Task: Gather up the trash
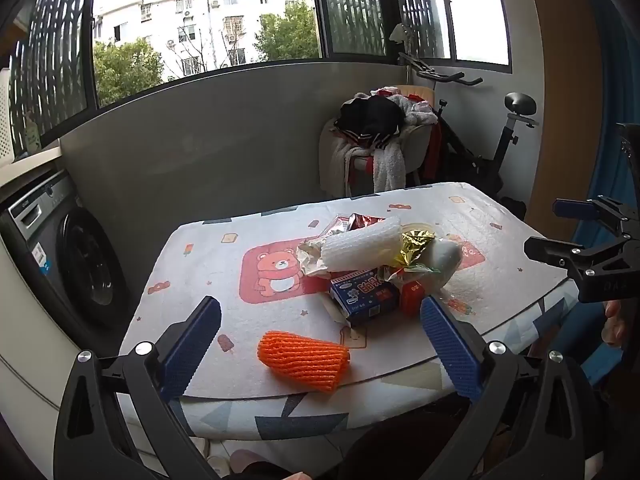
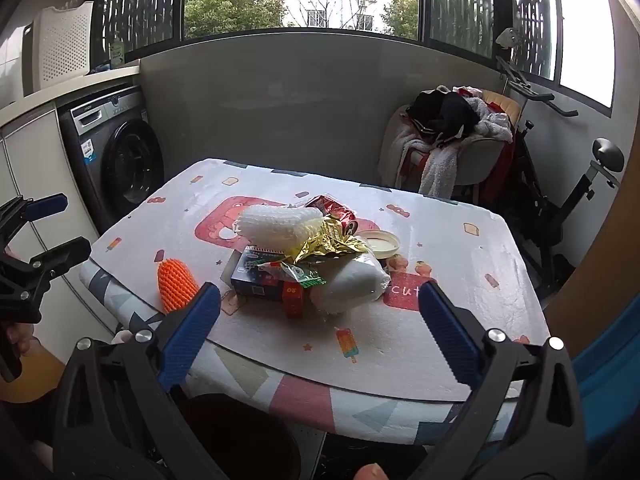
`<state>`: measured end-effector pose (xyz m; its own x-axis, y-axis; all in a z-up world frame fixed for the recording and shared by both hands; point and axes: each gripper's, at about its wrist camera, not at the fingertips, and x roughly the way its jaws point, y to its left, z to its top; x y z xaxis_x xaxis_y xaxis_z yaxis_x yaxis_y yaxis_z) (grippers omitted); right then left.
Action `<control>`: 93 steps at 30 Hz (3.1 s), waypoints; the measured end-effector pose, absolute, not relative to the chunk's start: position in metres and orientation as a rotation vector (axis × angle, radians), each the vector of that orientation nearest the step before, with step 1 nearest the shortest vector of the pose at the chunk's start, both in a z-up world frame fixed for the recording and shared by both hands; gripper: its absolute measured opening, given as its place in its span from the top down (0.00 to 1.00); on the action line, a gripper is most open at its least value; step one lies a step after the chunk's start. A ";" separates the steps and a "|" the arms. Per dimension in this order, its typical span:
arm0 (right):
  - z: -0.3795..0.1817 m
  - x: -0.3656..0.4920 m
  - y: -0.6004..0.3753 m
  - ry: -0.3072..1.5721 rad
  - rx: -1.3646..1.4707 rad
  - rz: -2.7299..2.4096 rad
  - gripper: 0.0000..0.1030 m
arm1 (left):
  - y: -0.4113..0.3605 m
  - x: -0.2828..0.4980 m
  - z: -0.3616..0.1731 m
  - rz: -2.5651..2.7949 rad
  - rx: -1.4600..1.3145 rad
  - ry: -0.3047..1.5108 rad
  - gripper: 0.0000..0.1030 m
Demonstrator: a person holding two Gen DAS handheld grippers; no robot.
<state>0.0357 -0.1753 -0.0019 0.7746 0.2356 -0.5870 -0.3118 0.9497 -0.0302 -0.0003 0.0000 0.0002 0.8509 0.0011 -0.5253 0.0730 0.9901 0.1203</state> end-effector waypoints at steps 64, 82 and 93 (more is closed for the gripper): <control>-0.013 0.033 -0.178 0.631 -0.150 0.280 0.05 | 0.000 -0.001 0.000 -0.035 0.150 0.550 0.05; -0.012 0.033 -0.177 0.632 -0.153 0.279 0.05 | 0.000 -0.001 0.000 -0.034 0.152 0.551 0.05; -0.022 0.034 -0.182 0.644 -0.144 0.271 0.05 | 0.002 0.003 0.003 -0.131 0.090 0.564 0.05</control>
<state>0.0342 -0.1815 -0.0222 0.7660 0.2042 -0.6096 -0.2932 0.9548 -0.0486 0.0029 0.0023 0.0027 0.8370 -0.0986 -0.5383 0.1480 0.9878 0.0492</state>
